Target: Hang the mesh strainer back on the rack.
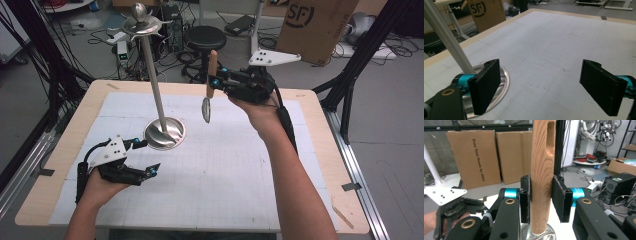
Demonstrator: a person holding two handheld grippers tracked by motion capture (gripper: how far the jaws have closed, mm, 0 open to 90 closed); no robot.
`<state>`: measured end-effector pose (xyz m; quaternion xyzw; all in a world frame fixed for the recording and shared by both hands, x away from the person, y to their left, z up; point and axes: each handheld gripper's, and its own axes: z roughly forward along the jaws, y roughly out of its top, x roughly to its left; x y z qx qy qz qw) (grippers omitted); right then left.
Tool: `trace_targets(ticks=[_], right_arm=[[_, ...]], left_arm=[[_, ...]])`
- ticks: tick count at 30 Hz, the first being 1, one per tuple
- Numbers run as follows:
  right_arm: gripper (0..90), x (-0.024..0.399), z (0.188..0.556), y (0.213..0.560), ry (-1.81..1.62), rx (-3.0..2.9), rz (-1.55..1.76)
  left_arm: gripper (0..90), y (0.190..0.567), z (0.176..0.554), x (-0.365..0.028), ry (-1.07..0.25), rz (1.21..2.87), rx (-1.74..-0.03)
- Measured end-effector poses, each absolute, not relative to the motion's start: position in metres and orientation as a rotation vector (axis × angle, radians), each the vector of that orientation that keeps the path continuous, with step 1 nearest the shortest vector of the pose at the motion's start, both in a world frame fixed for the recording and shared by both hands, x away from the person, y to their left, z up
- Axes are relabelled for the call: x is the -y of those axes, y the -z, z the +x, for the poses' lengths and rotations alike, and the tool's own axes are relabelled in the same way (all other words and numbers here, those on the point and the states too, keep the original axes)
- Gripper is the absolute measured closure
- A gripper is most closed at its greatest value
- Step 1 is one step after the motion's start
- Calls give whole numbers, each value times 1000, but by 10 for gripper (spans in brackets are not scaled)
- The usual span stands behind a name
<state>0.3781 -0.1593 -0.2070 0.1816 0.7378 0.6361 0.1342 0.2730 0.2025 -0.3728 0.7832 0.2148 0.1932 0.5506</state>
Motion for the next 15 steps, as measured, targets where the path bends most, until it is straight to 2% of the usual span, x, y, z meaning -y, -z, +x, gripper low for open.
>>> trace_targets(ticks=[15], right_arm=[[701,136,393,194,-1795,-2165,514]], left_arm=[[177,374,274,-203,-452,1858,-509]])
